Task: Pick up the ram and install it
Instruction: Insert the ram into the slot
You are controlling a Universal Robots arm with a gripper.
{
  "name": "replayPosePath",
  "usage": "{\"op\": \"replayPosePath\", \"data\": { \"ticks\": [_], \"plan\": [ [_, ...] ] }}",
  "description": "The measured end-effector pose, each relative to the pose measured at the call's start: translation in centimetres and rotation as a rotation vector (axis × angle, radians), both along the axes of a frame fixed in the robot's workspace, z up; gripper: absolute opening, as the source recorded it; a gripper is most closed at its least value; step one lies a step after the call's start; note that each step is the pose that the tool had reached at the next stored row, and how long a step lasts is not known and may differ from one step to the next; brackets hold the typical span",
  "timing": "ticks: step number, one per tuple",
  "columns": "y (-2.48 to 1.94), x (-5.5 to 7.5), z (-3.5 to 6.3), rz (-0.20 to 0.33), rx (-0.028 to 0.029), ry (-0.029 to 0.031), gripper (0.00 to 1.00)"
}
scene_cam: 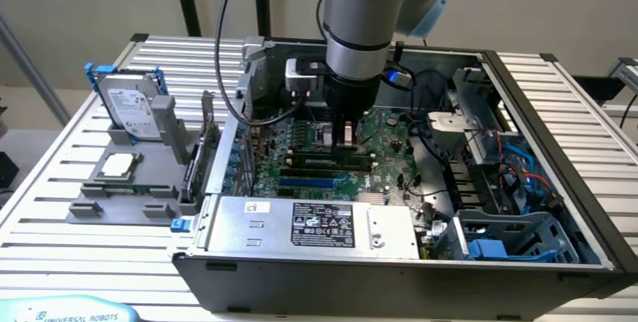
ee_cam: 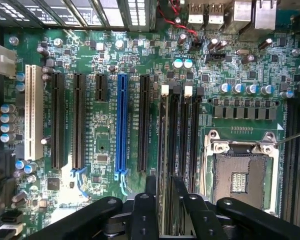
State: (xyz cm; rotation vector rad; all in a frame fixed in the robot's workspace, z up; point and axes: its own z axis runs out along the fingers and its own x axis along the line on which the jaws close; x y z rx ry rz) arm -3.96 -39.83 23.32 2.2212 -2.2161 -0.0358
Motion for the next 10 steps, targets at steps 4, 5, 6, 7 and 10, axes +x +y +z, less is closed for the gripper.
{"op": "replayPosePath", "data": {
  "ticks": [4, 5, 6, 7, 10],
  "plan": [
    [0.0, -0.07, 0.99, 0.0, 0.0, 0.0, 0.26],
    [0.0, -0.07, 1.06, 0.0, 0.0001, 0.0, 0.26],
    [0.0, -0.07, 1.08, 0.0, 0.0004, -0.0002, 0.19],
    [0.01, -0.07, 1.08, 0.0, 0.0007, -0.0002, 0.13],
    [0.0, -0.07, 1.1, 0.0, 0.0005, -0.0001, 0.11]
  ]
}}
